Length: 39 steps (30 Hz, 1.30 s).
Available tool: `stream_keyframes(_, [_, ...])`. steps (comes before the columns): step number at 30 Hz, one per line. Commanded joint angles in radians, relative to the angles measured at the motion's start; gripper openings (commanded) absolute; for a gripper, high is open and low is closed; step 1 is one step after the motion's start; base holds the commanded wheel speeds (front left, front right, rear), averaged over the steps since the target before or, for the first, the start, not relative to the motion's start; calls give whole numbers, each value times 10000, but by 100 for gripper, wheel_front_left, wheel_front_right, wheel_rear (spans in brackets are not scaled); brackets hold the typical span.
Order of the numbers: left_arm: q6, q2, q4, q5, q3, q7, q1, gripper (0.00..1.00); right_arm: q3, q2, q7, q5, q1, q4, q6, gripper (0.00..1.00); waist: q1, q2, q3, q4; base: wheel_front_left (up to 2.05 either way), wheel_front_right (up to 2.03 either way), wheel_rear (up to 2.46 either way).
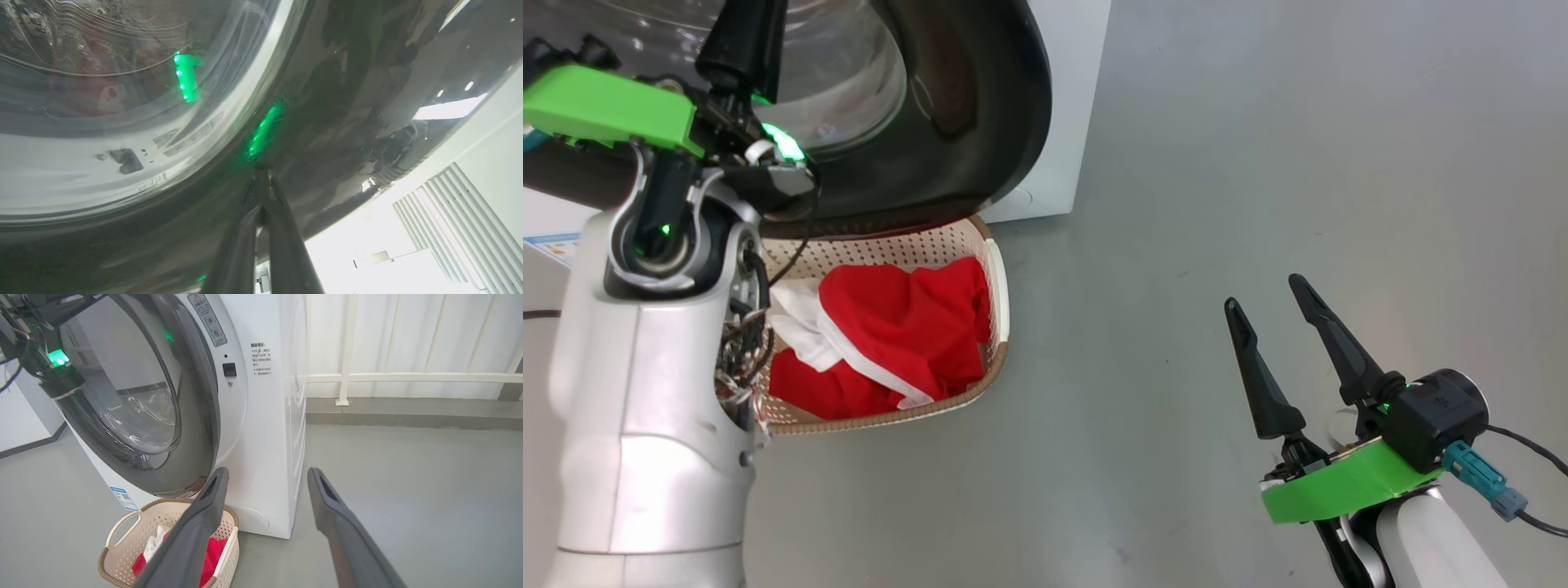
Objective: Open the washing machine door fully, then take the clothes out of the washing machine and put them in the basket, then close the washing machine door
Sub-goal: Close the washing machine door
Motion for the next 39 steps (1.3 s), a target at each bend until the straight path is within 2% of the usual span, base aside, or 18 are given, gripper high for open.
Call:
stream_keyframes(1, [-166,275,-270,7,125,-9,140,0,226,-3,-63,57,-162,-202,62,100,0,0,-84,61,0,0,0])
stream_keyframes(4, [-79,323,-335,197,67,-136,551,0,227,-3,-63,105,-153,-138,62,100,0,0,-230,137,0,0,0])
stream_keyframes(5, [-41,363,-382,262,66,-189,722,8,239,-3,-63,126,-145,-115,62,100,0,0,-284,154,0,0,0])
stream_keyframes(6, [8,406,-443,334,69,-256,896,31,230,-3,-63,137,-136,-99,62,100,0,0,-333,186,0,0,0])
stream_keyframes(7, [43,460,-520,433,71,-351,1079,79,226,-3,-63,147,-127,-80,62,100,0,0,-391,212,0,0,0])
stream_keyframes(8, [83,494,-615,512,51,-398,1280,100,230,-3,-63,159,-122,-60,62,100,0,0,-454,237,0,0,0])
stream_keyframes(13, [328,618,-1465,1077,-189,-708,2469,100,210,-3,-63,203,-86,24,62,100,0,0,-802,385,0,0,0])
stream_keyframes(20, [542,905,-3324,2350,-443,-1691,4157,100,99,-3,-63,247,-27,149,62,100,0,0,-1360,701,0,0,0])
stream_keyframes(25, [707,1175,-4171,3199,-692,-2089,5083,100,161,-3,-63,374,51,289,62,100,0,0,-1701,845,0,0,0])
stream_keyframes(33, [1190,1936,-5158,5677,-1068,-3544,6649,100,154,-3,-63,373,167,410,62,100,0,0,-2193,917,0,0,0])
stream_keyframes(39, [1788,2340,-5633,7254,-1285,-4412,7583,100,52,-3,-63,395,354,455,62,100,0,0,-2593,887,0,0,0])
